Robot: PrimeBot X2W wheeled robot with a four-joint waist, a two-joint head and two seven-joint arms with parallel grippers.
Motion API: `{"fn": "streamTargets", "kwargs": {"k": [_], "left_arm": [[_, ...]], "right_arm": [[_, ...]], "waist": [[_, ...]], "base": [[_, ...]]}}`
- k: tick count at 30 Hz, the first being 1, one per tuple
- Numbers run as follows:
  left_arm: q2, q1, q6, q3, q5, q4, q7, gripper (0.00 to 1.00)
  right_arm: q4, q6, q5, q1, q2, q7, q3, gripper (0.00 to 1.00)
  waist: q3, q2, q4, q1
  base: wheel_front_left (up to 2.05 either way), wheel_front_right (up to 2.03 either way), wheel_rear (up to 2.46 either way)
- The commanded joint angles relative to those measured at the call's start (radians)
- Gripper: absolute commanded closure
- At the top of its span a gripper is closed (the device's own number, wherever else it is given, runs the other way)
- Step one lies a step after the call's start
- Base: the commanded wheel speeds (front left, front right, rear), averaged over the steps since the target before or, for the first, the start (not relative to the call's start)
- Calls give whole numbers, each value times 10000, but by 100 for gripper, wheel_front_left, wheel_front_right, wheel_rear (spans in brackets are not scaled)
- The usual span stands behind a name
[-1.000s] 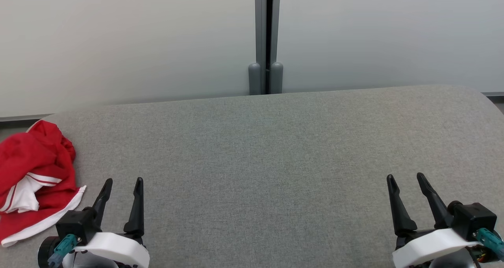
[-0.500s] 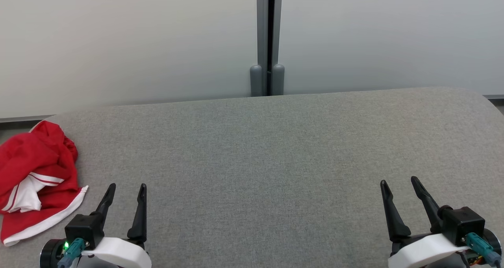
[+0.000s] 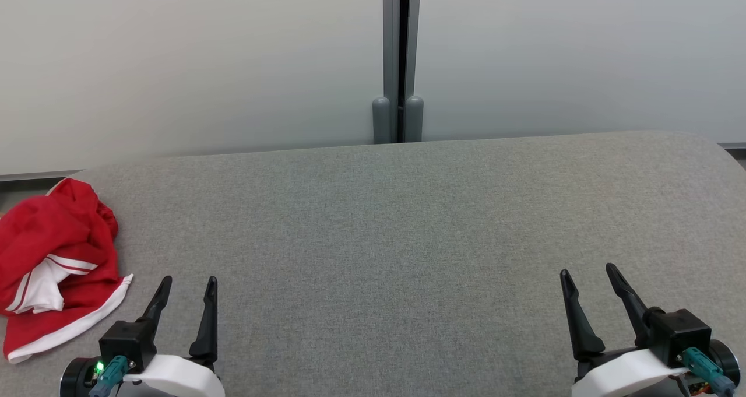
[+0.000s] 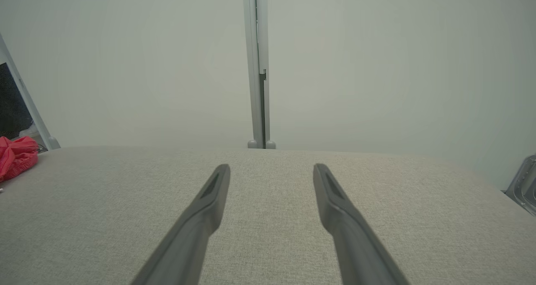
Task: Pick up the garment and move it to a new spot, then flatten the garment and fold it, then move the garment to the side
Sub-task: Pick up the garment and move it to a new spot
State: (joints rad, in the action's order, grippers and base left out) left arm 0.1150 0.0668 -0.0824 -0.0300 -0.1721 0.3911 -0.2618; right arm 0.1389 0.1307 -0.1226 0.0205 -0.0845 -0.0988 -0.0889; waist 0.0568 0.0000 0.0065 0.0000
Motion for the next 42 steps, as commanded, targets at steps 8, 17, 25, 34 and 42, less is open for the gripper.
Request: {"fn": "streamTargets", "kwargs": {"k": [8, 17, 25, 34, 42], "left_arm": [[39, 165, 16, 44, -59, 135, -44, 0], [69, 373, 61, -10, -122, 267, -43, 0], [200, 709, 76, 6, -259, 392, 18, 0], [416, 722, 229, 143, -368, 309, 107, 0], [608, 696, 390, 148, -314, 182, 93, 0]], "right_arm": [[33, 0, -72, 22, 27, -81, 1, 0], [-93, 0, -41, 94, 84, -52, 77, 0], [-483, 0, -60, 19, 132, 67, -34, 0], [-702, 0, -117, -185, 180, 160, -450, 0], [-666, -1, -99, -306, 196, 187, -610, 0]], "waist": [[-3, 0, 31, 0], [-78, 0, 466, 0], [-172, 0, 1777, 0], [-279, 0, 3482, 0], [-352, 0, 4366, 0]], "base": [[0, 0, 0], [0, 0, 0], [0, 0, 0], [0, 0, 0], [0, 0, 0]]}}
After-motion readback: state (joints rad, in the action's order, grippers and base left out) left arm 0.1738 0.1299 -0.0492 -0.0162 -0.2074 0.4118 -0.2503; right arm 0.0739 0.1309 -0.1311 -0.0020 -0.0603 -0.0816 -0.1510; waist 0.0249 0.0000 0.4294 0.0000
